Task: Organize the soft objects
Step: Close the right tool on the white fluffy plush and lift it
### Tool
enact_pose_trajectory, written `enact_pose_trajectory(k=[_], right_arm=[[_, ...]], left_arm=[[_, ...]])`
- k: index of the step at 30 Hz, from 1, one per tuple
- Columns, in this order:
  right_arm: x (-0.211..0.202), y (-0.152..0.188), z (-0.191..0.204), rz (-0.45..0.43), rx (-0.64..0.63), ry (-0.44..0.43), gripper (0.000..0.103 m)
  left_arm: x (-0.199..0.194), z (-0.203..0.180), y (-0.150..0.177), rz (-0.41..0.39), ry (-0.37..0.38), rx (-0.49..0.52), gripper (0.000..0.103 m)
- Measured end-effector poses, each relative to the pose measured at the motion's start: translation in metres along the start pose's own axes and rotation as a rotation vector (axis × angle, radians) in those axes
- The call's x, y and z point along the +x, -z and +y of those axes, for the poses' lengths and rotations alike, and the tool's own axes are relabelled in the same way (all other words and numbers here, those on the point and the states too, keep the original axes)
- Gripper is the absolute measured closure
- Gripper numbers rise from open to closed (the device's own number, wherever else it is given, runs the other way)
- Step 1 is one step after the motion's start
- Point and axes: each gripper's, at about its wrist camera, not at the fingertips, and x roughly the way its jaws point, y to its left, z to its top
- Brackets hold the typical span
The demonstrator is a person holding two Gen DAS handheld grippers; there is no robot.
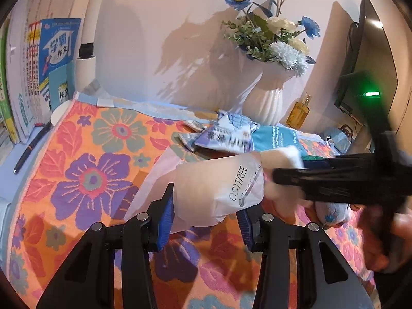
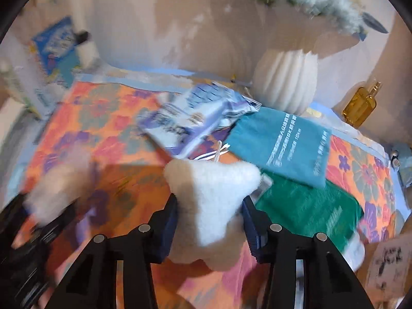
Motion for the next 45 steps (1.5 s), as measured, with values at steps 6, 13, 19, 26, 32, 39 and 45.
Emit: enact_pose_trajectory(k=[6, 13, 19, 26, 32, 39, 45], right_arm=[[-0.054, 0.048, 0.014, -0.036, -0.035, -0.115, 0.057], [-0.062, 0.104, 0.024, 0.018, -0.069, -0.156, 0.048], [-0.047, 0.135, 0.012, 0.04, 0.033, -0.209, 0.02], [-0.034, 0.141, 0.005, 0.031, 0.126, -0.233, 0.016], [-0.033, 0.137, 0.022, 0.021, 0.091, -0.19, 0.017], [-0.044, 0.14, 0.019, -0.003, 0.062, -0.156, 0.052], [-0.079, 0.158, -0.022, -0.042, 0.117, -0.14, 0.052]], left_arm=[[-0.028, -0.017, 0.022, 0.016, -0.002, 0.004, 0.063], [-0.042, -0.025, 0.043, 0.007, -0.067, 0.026, 0.063], [-0.041, -0.038, 0.046, -0.006, -0.108, 0.1, 0.062], [-0.04, -0.027, 0.045, 0.0, -0.09, 0.044, 0.062], [-0.038, -0.03, 0.046, 0.009, -0.091, 0.061, 0.062], [-0.042, -0.037, 0.045, 0.001, -0.097, 0.086, 0.062], [-0.058, -0.079, 0.054, 0.003, 0.007, 0.073, 0.062]])
